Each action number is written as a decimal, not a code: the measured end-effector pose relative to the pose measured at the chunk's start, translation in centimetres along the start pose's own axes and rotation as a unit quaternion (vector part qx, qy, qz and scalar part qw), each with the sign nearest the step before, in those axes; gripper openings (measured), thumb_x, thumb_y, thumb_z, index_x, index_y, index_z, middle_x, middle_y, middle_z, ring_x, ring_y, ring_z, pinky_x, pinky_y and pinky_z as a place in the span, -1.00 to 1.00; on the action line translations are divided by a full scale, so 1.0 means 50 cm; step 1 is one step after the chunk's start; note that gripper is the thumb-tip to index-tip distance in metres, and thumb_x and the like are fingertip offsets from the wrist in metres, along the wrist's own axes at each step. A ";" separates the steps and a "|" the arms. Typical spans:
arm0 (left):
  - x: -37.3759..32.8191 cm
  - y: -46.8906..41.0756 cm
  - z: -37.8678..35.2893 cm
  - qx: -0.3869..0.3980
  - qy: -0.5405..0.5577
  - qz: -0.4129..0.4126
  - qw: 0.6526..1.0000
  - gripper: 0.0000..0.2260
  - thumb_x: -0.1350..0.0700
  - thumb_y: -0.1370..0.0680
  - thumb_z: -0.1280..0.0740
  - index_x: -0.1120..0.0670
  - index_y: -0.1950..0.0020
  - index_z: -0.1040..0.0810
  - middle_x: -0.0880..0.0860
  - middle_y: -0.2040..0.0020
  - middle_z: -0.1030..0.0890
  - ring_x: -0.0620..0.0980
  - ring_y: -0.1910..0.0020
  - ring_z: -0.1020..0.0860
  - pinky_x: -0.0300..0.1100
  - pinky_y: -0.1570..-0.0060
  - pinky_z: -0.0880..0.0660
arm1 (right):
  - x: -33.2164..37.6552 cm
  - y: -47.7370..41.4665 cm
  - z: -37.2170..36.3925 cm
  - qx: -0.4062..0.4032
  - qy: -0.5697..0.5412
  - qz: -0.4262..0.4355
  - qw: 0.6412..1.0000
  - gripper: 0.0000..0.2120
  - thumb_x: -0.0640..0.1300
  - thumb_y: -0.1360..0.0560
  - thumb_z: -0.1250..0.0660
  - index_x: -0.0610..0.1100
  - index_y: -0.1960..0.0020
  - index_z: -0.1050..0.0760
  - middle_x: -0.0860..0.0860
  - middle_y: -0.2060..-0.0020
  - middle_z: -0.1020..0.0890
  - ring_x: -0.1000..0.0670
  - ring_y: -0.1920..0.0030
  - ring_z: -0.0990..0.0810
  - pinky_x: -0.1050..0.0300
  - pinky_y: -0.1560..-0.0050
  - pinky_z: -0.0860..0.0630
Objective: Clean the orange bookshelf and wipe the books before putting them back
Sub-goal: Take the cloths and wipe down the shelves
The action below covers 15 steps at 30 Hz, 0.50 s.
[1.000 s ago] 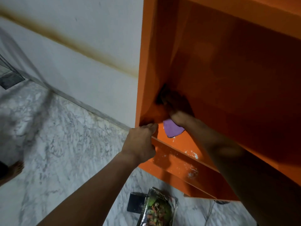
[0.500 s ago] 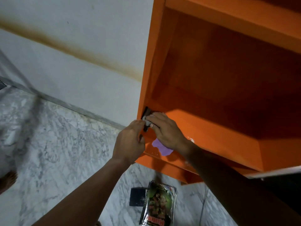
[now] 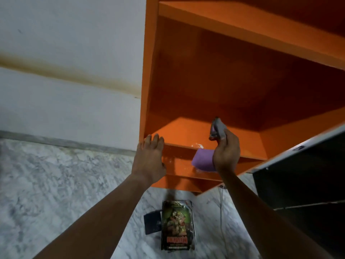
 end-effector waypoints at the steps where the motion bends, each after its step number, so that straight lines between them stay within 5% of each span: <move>1: 0.005 -0.004 -0.014 0.015 -0.005 0.012 1.000 -0.22 -0.03 -0.56 -0.31 0.12 -0.65 0.04 0.09 -0.66 0.01 0.16 -0.63 0.07 0.17 -0.55 -0.03 | -0.025 0.000 -0.004 0.006 0.030 -0.015 0.999 -0.52 -0.05 -0.61 -0.03 -0.30 -0.34 -0.49 -0.27 -0.22 -0.58 -0.29 -0.23 -0.54 -0.25 -0.24 -0.48; 8: 0.024 0.001 -0.055 0.012 0.000 0.001 1.000 -0.13 0.00 -0.56 -0.32 0.09 -0.65 0.22 0.05 -0.66 0.22 0.12 -0.63 0.25 0.23 -0.56 0.06 | 0.047 0.062 -0.110 0.050 0.130 0.101 0.985 -0.67 -0.17 -0.65 -0.06 -0.18 -0.30 -0.49 -0.16 -0.23 -0.59 -0.15 -0.26 -0.52 -0.38 -0.35 -0.33; 15: 0.052 0.018 -0.060 -0.160 0.114 -0.019 0.980 -0.31 0.13 -0.49 -0.22 0.18 -0.62 -0.14 0.13 -0.64 -0.14 0.13 -0.63 -0.06 0.23 -0.55 -0.02 | 0.164 0.134 -0.208 0.112 0.074 0.265 0.955 -0.68 -0.22 -0.61 -0.22 -0.14 -0.33 -0.54 -0.09 -0.35 -0.55 -0.12 -0.41 -0.45 -0.29 -0.53 -0.15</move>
Point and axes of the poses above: each hand's wrist, its own y-axis away from the middle knuckle, its own z-axis out of the back of the hand, x = y × z, the point moved 7 cm from there along -y, towards the middle knuckle
